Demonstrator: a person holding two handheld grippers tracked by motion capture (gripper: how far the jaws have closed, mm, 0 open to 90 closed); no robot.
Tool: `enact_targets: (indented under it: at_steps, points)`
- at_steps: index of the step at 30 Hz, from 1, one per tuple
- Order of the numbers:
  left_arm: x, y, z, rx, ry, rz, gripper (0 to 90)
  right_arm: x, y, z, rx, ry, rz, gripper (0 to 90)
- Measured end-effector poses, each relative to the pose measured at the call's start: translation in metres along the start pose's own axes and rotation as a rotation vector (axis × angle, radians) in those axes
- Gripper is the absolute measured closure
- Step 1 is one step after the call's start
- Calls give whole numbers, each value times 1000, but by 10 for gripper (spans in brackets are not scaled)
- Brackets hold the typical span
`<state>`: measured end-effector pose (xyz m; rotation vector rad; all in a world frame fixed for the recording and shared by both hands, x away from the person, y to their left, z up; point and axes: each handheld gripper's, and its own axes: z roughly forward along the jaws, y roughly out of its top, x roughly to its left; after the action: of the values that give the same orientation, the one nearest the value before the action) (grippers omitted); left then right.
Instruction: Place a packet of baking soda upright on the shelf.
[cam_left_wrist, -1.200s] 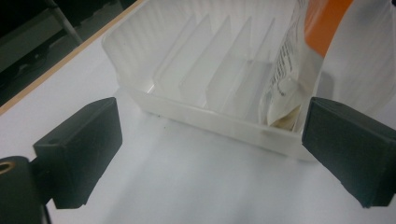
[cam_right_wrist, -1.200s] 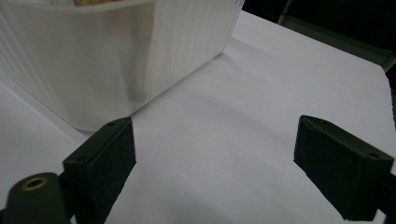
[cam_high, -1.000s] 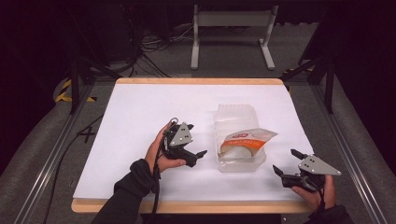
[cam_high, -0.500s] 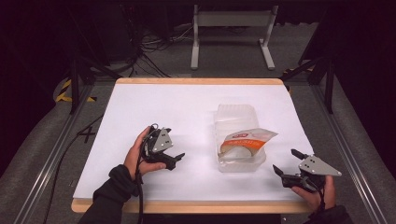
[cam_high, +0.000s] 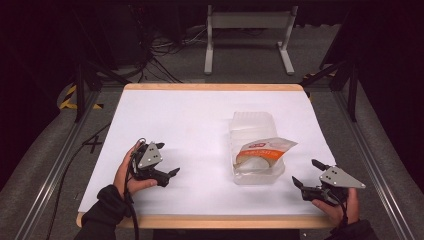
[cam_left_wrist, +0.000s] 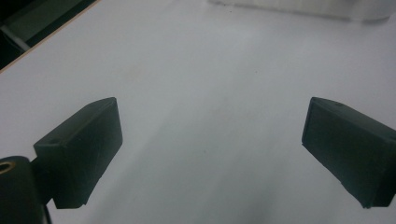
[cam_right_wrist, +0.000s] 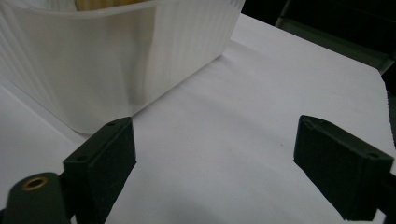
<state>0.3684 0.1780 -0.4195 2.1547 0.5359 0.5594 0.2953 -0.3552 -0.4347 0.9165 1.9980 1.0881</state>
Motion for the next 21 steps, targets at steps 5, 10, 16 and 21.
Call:
enact_targets:
  at_steps: [5, 10, 16, 21]
  points:
    - [5, -15, -11, -2, 21, -38, 61, -1, 0, 0, -1, -5, 6, 133]
    - [9, -30, -22, -6, 46, -72, 61, -1, 0, 0, 1, -2, 6, 132]
    - [13, -47, -37, -19, 70, -122, 61, -1, 0, 1, 4, -1, 6, 133]
    - [16, -63, -53, -23, 85, -155, 62, -2, -1, 1, 8, -6, 9, 133]
